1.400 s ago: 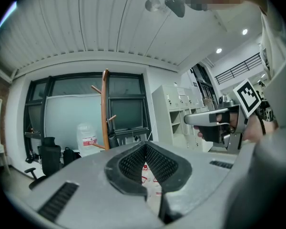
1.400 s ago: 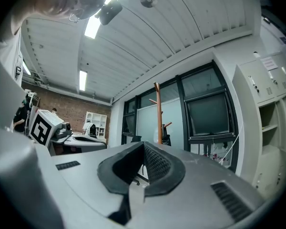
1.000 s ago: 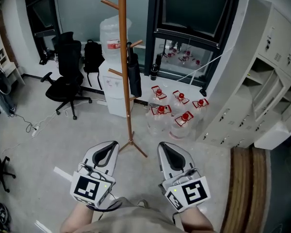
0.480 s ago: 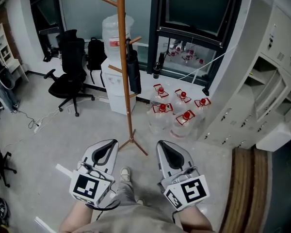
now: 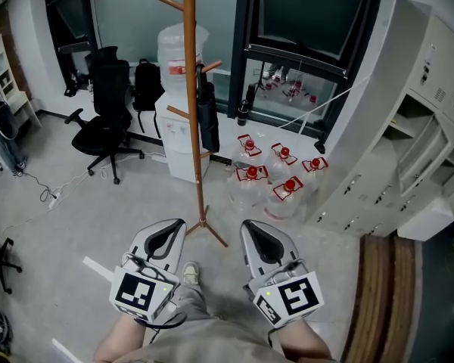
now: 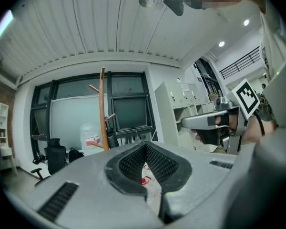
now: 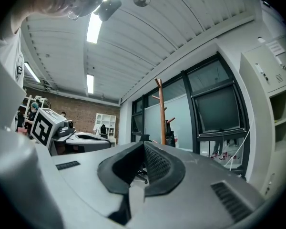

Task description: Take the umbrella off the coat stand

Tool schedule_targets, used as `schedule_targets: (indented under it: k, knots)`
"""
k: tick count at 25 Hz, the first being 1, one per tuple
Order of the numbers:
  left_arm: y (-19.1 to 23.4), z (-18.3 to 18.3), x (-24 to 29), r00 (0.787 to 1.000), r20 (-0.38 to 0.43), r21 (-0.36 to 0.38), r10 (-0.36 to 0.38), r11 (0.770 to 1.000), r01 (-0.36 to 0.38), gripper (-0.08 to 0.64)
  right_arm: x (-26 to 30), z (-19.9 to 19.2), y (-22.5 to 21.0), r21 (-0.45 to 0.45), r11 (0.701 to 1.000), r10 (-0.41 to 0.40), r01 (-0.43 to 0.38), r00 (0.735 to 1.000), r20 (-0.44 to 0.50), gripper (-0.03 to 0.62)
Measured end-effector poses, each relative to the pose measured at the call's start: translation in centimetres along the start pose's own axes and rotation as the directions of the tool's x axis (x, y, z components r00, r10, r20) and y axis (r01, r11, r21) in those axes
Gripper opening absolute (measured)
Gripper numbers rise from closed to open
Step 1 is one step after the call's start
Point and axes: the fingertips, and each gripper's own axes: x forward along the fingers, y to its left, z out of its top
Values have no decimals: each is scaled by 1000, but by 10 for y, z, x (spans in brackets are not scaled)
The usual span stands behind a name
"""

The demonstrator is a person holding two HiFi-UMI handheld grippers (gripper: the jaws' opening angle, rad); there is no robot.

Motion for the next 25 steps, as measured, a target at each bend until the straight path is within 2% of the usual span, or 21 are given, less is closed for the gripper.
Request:
schedule_targets:
  k: [6, 25]
  knots:
    - [26, -2, 24, 1000, 22, -18, -9, 1000, 9, 8, 38, -7, -10, -15, 1000, 6, -6, 1000, -30, 6]
    - [133, -23, 131, 998, 11, -36, -66, 997, 66, 8, 179, -26, -65, -23, 999, -36, 34, 996, -82, 6]
